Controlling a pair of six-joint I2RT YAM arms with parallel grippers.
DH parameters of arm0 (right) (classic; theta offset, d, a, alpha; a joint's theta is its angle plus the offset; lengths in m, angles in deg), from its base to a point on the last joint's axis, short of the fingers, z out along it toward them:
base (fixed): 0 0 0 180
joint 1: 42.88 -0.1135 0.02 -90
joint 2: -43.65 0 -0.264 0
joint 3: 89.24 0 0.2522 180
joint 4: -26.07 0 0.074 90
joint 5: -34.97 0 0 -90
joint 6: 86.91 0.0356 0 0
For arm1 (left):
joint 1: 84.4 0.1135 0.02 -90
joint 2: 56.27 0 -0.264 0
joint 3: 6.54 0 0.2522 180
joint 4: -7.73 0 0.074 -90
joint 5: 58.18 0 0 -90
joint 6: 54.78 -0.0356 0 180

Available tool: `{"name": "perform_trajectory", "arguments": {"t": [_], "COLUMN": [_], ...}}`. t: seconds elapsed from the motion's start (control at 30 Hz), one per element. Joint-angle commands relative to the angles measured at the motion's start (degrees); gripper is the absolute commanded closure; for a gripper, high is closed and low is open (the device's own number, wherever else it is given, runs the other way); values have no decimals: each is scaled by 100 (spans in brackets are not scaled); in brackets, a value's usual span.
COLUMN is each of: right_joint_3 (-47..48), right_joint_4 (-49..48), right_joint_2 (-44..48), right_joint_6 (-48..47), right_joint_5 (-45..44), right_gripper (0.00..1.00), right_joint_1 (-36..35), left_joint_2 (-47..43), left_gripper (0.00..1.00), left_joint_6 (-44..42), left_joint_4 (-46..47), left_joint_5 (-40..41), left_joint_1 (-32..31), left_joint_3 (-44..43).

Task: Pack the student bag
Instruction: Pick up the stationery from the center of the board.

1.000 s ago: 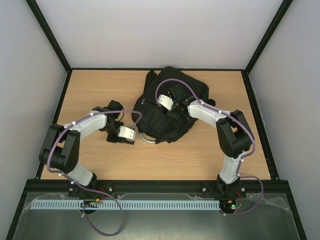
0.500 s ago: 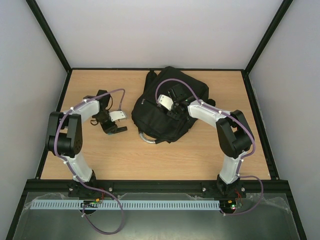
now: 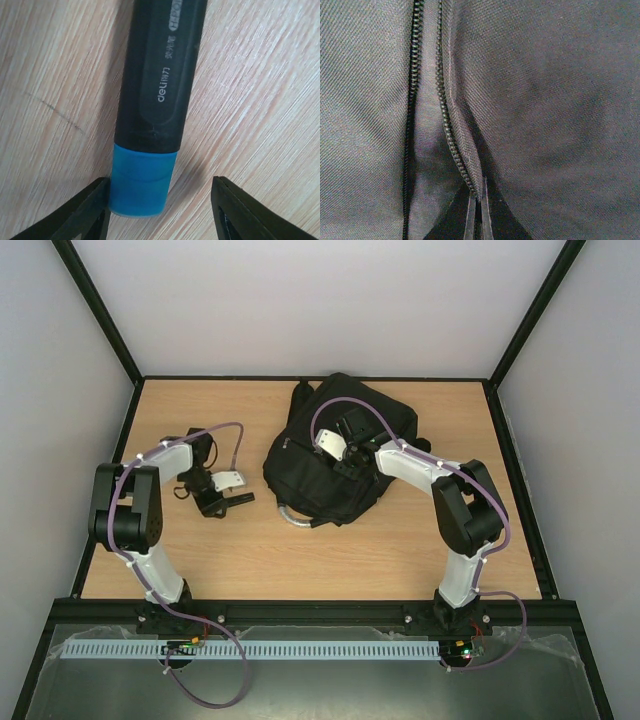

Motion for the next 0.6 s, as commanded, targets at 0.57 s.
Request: {"name": "perform_trajectory", "arguments": {"t": [0.57], "right_joint_3": [365], "right_joint_4": [686], "right_joint_2": [-34], "right_joint_6": [312], "right_joint_5": [594], "right_gripper": [99], "right_joint_1": [-95], "left_joint_2": [-215], "left_gripper": [74], "left_joint_6": [-273], "left_joint_4": [-17], "left_joint_5": [-364], "left_joint_1": [-230], "left_joint_3": [-28]}}
